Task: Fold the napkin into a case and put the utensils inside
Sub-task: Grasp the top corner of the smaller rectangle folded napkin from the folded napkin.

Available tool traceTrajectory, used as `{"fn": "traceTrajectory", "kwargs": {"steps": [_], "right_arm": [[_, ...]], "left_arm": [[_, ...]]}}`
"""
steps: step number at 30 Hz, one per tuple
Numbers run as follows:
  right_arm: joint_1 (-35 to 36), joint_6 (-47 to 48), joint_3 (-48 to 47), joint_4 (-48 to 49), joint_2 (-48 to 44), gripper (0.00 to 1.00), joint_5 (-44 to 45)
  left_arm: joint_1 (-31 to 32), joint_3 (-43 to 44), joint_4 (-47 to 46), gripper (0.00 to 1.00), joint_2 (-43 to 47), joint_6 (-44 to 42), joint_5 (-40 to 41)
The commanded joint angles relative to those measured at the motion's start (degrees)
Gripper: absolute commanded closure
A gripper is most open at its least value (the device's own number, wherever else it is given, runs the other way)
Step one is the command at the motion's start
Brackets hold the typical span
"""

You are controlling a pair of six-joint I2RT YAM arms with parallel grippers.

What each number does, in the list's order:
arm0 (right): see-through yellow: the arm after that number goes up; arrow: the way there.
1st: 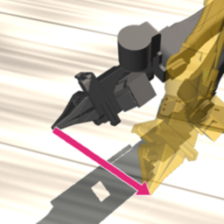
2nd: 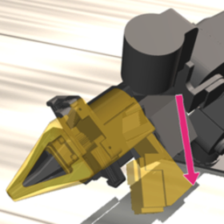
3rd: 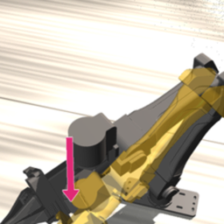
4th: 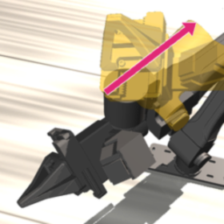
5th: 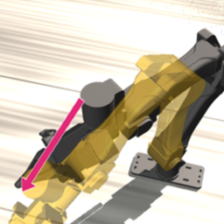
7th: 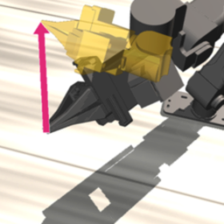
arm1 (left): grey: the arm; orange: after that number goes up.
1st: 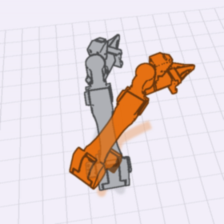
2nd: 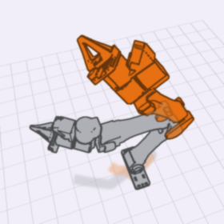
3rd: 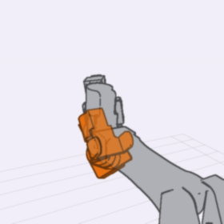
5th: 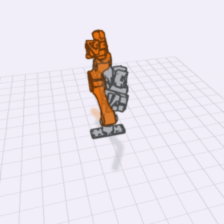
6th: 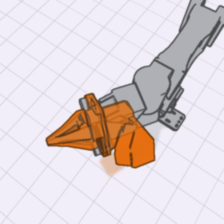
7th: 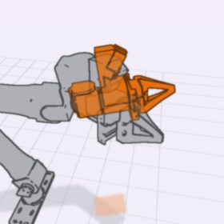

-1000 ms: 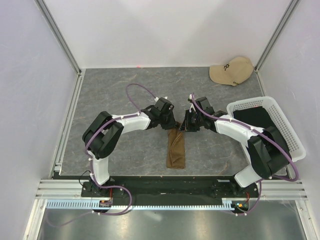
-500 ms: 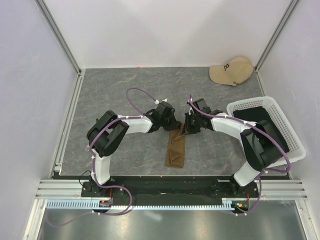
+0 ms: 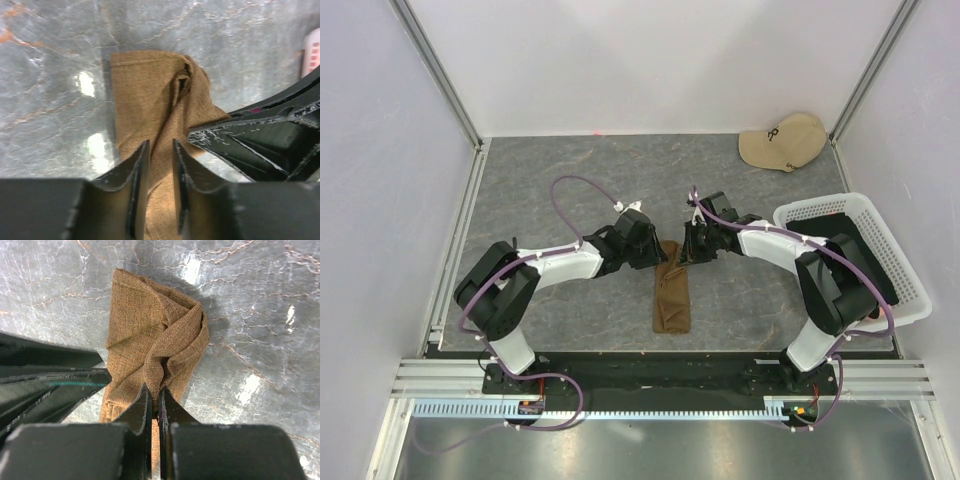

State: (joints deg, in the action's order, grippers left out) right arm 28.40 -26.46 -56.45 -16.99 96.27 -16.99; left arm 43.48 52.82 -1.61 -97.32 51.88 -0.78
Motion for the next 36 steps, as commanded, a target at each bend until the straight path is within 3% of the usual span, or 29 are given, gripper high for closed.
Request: {"fn": "traceTrajectory", "kwargs": {"steps": [1, 3, 7, 10, 14, 16, 23, 36], "right_arm": [[-0.19, 2.64, -2.35, 1.70, 1.02, 1.00, -2.87], [-0.19, 2.99, -2.88, 1.61, 1.81, 1.00, -4.01], [-0.19, 3.43, -3.93, 1.61, 3.57, 1.00, -6.65], [-0.19, 3.26, -4.37, 1.61, 4.02, 1.00, -6.47], [-0.28, 2.12, -4.73, 1.61, 3.93, 1.00, -6.56], [-0.19, 1.85, -4.81, 1.61, 4.01, 1.00, -6.91], [-0.19, 1.32, -5.25, 1.70, 4.36, 1.00, -7.79], [-0.19, 1.15, -4.81, 1.70, 3.93, 1.00, -8.67]], "left_arm": [[0.11, 7.11, 9.83, 0.57, -0.58, -10.99, 4.81], [0.11, 9.31, 12.93, 0.45, -1.29, -12.41, 9.02], [0.11, 9.32, 13.39, 0.44, -1.55, -13.90, 13.08], [0.11, 11.95, 13.38, 0.51, -4.18, -16.28, 11.86], [0.28, 15.73, 13.91, 0.69, -7.00, -20.49, 10.70], [0.55, 15.74, 13.47, 0.69, -7.18, -22.60, 11.75], [2.74, 16.88, 14.00, 0.57, -8.41, -27.17, 17.73], [5.73, 17.67, 15.58, 0.54, -11.23, -27.97, 20.99]]}}
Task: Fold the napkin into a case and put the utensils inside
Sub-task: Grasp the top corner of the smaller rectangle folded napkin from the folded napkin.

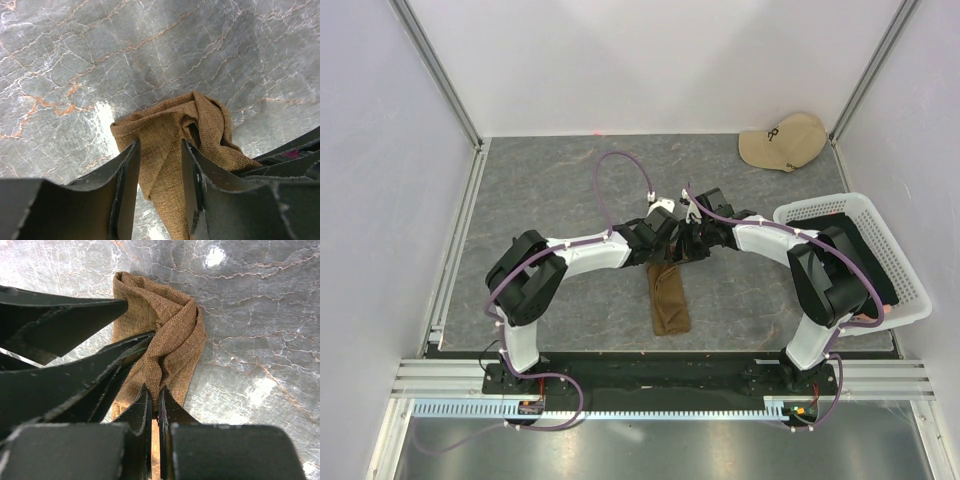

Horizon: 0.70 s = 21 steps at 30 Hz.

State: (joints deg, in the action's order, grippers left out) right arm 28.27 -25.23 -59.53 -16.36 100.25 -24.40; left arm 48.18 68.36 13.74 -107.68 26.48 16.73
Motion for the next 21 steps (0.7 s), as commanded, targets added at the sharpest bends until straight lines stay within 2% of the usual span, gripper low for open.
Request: {"fn": "traceTrajectory", "kwargs": {"steps": [1, 4, 7, 8, 11, 16, 21], "right_arm": [[-0.15, -0.17, -1.73, 1.07, -0.05, 1.00, -1.26], [-0.06, -0.26, -1.64, 1.15, -0.05, 1.00, -1.17], [-0.15, -0.43, -1.73, 1.33, 0.21, 1.00, -1.52], [-0.15, -0.52, -1.73, 1.33, 0.56, 1.00, -1.79], [-0.15, -0.69, -1.82, 1.33, 0.65, 1.00, -2.23], [0.03, -2.10, -1.30, 2.47, 0.91, 1.00, -2.58], [0.73, -4.91, -0.33, 5.72, 1.97, 1.00, -4.42]], "left_arm": [[1.12, 2.13, 0.32, 0.54, -1.13, -2.57, 4.27], [1.21, 2.83, 1.29, 0.58, -1.57, -2.31, 5.67], [1.21, 3.45, 2.35, 0.70, -1.83, -1.34, 6.47], [1.21, 3.54, 2.43, 0.79, -1.75, -0.91, 6.47], [1.21, 2.84, 2.87, 0.92, -0.08, 0.23, 5.86], [0.86, 1.08, 2.87, 0.98, 3.61, 3.04, 0.94], [-0.11, -1.81, 1.13, 0.98, 5.80, 7.61, -5.47]]}}
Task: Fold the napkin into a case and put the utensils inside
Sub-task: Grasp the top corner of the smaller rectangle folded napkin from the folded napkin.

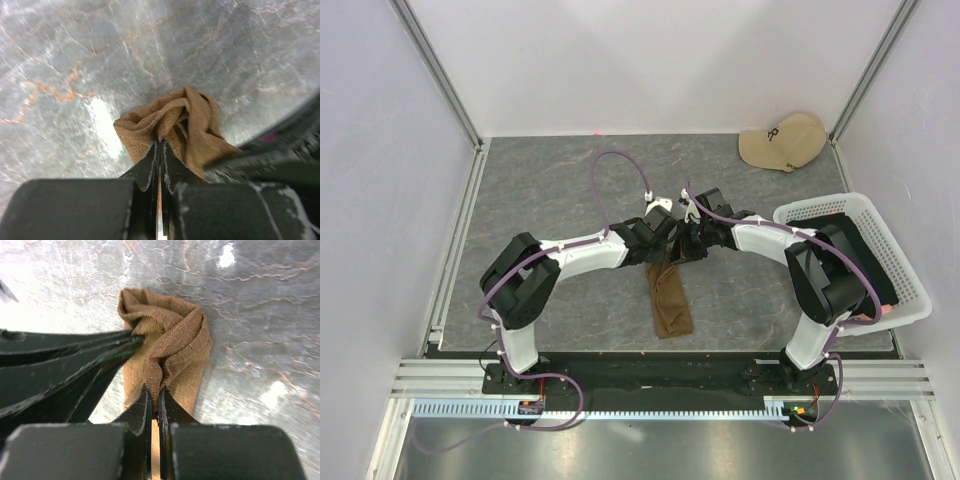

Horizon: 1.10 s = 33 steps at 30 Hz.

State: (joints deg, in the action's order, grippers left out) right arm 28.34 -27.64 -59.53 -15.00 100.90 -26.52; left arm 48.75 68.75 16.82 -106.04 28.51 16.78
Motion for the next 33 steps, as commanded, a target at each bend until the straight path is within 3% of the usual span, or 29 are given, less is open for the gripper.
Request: {"fn": "traceTrajectory", "kwargs": {"steps": [1, 10, 19, 26, 33], "right_arm": [[1.01, -3.29, -0.15, 5.24, 1.31, 1.00, -2.74], [2.60, -8.92, 1.52, 12.27, 4.12, 1.00, -3.18], [3.04, -6.91, 2.14, 11.41, 5.18, 1.00, -3.45], [2.95, -4.62, 2.13, 7.71, 0.79, 0.84, -1.61], [2.60, -2.95, 1.61, 5.16, -0.79, 0.75, -0.90]], "left_arm": [[-0.85, -2.74, -2.40, 0.98, 4.35, 6.02, -6.31], [-2.43, -9.42, -7.05, 0.98, 9.70, 12.26, -11.67], [-4.54, -13.82, -9.52, 0.98, 11.29, 15.43, -13.78], [-4.63, -14.26, -9.96, 0.98, 11.03, 15.87, -15.02], [-4.72, -14.79, -10.14, 0.98, 10.85, 15.78, -15.19]]}}
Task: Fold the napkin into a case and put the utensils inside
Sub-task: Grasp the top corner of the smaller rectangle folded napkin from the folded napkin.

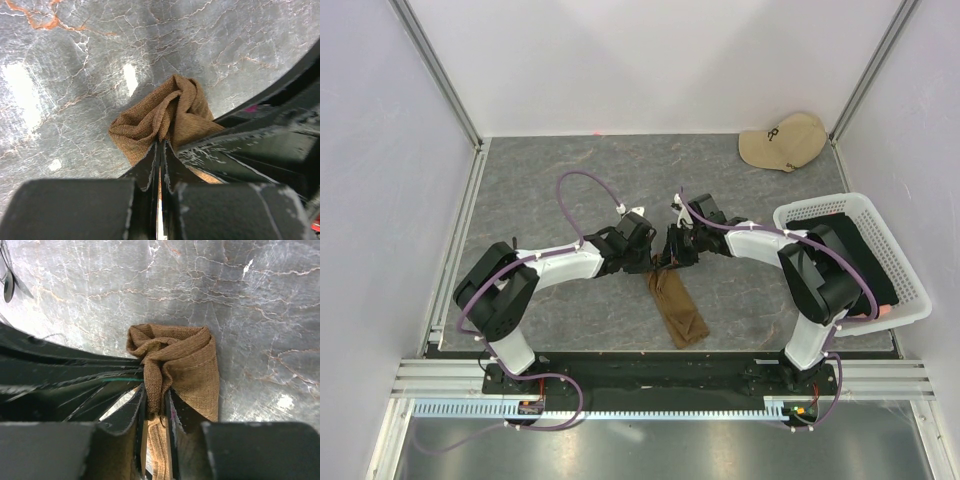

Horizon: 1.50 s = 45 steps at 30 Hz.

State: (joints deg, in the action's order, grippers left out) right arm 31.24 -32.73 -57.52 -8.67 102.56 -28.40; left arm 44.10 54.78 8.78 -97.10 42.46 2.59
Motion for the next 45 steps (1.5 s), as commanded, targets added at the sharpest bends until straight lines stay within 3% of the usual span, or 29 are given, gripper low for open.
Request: {"fn": "traceTrajectory", "kwargs": {"steps": [1, 7, 14, 23, 25, 28, 29, 32, 41, 45], "right_arm": [[-0.31, 2.23, -0.49, -1.26, -2.54, 0.75, 0.89], [-0.57, 2.93, -1.28, -2.67, -3.42, 0.72, 1.42], [-0.75, 4.34, -3.30, -4.61, -3.33, 0.62, 2.30], [-0.66, 5.13, -5.50, -6.80, -3.86, 0.61, 2.65], [-0.75, 5.22, -5.41, -6.98, -3.69, 0.64, 2.48], [-0.57, 5.13, -4.71, -6.80, -3.86, 0.79, 2.39], [-0.57, 4.70, -4.19, -6.45, -3.78, 0.90, 2.04], [-0.13, 3.73, -2.96, -4.88, -2.90, 1.00, 1.51], [2.50, -3.03, 0.04, 6.62, 2.02, 1.00, -0.60], [3.21, -2.61, -1.46, 6.56, 5.37, 1.00, -0.78]], "left_arm": [[-0.06, -0.91, -2.10, 0.98, 1.83, 1.84, -1.10], [-0.15, -1.00, -2.27, 0.98, 1.74, 1.31, -1.01], [-0.59, -1.17, -2.27, 0.98, 1.83, 0.61, -1.36], [-0.85, -1.08, -2.45, 0.98, 1.21, 0.52, -1.89], [-0.94, -1.00, -2.45, 0.98, 1.30, 0.52, -1.89], [-1.03, -1.00, -2.45, 0.98, 1.82, 0.61, -2.06], [-1.12, -0.91, -2.45, 0.98, 2.17, 0.70, -2.24], [-1.03, -0.91, -2.54, 0.98, 3.23, 1.22, -2.41], [-1.47, -2.75, -4.81, 0.98, 4.55, 4.39, -6.89], [-2.70, -4.16, -5.96, 0.98, 3.41, 6.05, -8.03]]}}
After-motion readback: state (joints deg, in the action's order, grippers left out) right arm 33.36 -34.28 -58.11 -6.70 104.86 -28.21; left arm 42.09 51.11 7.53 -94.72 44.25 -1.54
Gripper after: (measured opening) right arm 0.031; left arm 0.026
